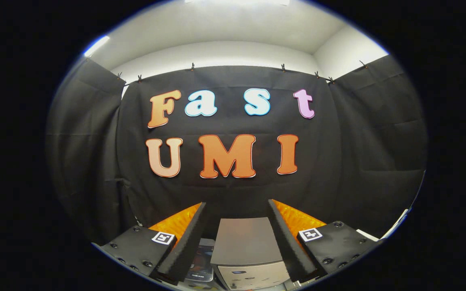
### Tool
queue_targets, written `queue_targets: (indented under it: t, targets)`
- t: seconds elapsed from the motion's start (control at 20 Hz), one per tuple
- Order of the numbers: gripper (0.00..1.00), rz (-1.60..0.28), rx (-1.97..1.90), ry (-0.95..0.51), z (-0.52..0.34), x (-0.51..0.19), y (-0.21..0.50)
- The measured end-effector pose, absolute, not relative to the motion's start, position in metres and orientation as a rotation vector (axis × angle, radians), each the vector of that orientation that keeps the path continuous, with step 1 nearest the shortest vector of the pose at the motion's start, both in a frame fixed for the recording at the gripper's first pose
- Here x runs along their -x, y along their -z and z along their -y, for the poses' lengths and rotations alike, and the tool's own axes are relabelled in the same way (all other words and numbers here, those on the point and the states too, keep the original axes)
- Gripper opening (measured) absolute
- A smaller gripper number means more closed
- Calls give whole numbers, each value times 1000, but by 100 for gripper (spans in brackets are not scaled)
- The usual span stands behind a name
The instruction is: Put the clothes into the washing machine and then close the washing machine lid.
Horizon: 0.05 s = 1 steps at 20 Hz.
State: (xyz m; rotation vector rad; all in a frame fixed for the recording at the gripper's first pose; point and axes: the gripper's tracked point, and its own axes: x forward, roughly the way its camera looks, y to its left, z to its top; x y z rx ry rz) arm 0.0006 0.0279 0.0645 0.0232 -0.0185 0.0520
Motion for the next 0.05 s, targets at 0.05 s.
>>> queue_targets:
  t: [0.05]
  targets:
    - [96, 19, -24, -53, -29, 0, -64]
